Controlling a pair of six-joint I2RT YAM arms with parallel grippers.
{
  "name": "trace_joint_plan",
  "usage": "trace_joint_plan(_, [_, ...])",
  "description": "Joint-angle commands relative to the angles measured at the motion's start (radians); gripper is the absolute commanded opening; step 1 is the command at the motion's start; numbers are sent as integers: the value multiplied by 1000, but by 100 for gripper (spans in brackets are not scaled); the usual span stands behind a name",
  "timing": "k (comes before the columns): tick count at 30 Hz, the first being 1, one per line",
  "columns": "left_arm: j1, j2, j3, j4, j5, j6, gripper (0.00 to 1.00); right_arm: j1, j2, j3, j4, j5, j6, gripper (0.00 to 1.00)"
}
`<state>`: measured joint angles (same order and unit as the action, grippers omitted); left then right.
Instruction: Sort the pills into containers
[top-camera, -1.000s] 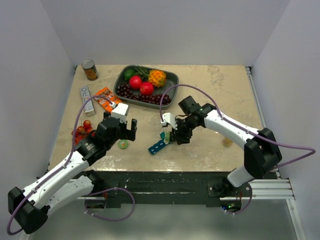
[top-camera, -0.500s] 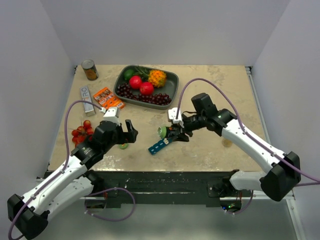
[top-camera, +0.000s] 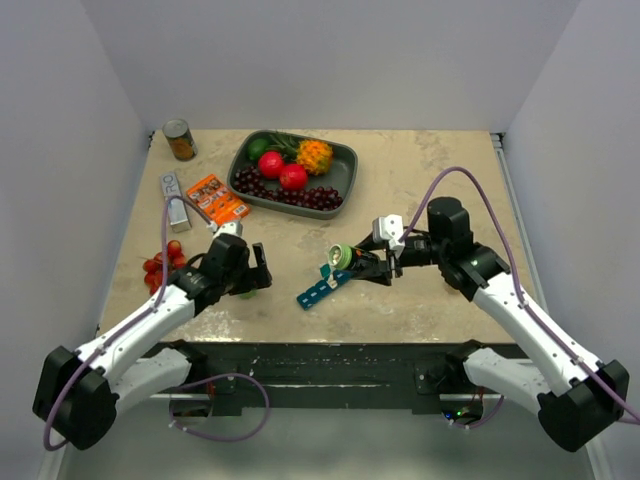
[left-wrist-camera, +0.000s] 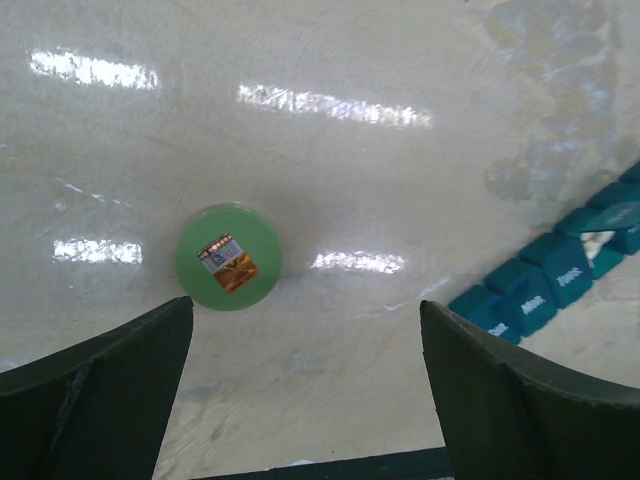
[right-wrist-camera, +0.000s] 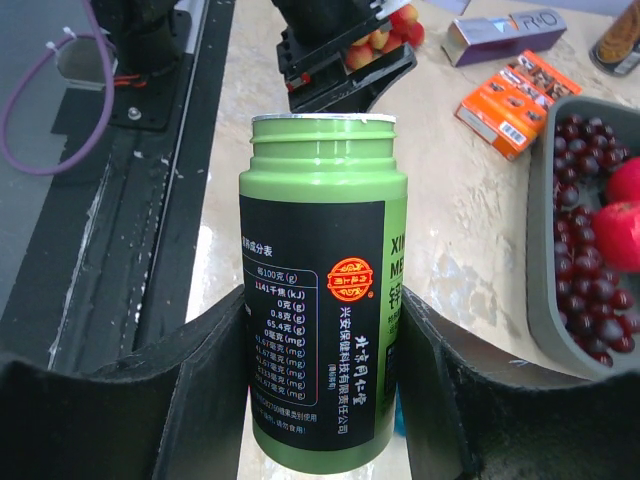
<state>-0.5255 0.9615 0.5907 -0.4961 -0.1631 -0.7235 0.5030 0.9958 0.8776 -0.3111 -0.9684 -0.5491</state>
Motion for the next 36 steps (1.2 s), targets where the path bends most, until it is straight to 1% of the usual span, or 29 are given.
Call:
trace_joint_plan(1, [7,97,23,-33,-36,-10,99,-47,-62,-42,55,-58,-3,0])
trace_joint_plan(12, [7,275,70,1,-136,39,93,-93,-68,-43,26,-105,-25,0])
trace_joint_plan(14, [7,293,77,11,-135,47,92,-96,-65,-46,27,-107,-26,0])
trace_joint_plan(16, [9,322,84,24,-133,52,87,-100,-62,-46,26,-107,-26,0])
trace_joint_plan(17, [9,342,86,27,-133,55,87,-100,-60,-48,26,-110,-28,0])
trace_joint_plan(19, [9,356,93,31,-133,61,81,-101,-59,-49,24,-110,-29,0])
trace_joint_plan(21, [9,376,98,28,-133,61,79,-104,-57,-48,18,-112,-34,0])
trace_joint_plan(22, [7,381,101,22,-136,61,73,-107,-57,-48,18,-112,-37,0])
trace_joint_plan(23, [7,393,103,16,-142,61,73,-107,-56,-48,14,-112,-38,0])
trace_joint_plan(24, [7,396,101,11,-148,59,67,-109,-54,-46,12,-113,-40,0])
trace_joint_plan(25, [9,401,103,10,-154,61,66,-110,-55,-46,10,-113,-43,0])
trace_joint_plan(26, [7,408,101,11,-154,61,61,-113,-54,-46,9,-115,-43,0])
trace_joint_plan(27, [9,413,101,10,-159,62,61,-113,-55,-46,6,-115,-43,0])
trace_joint_plan(28, [7,419,101,10,-159,67,56,-115,-54,-46,7,-116,-45,0])
trace_joint_plan(29, [7,430,101,11,-158,70,54,-116,-54,-46,6,-118,-45,0])
trace_joint_plan(32, [9,447,101,13,-150,75,50,-119,-56,-46,3,-118,-46,0])
trace_joint_plan(35, [9,445,100,16,-147,81,38,-119,-52,-46,0,-122,-49,0])
trace_joint_plan(36, [7,438,101,16,-141,82,30,-119,-52,-46,0,-122,-49,0])
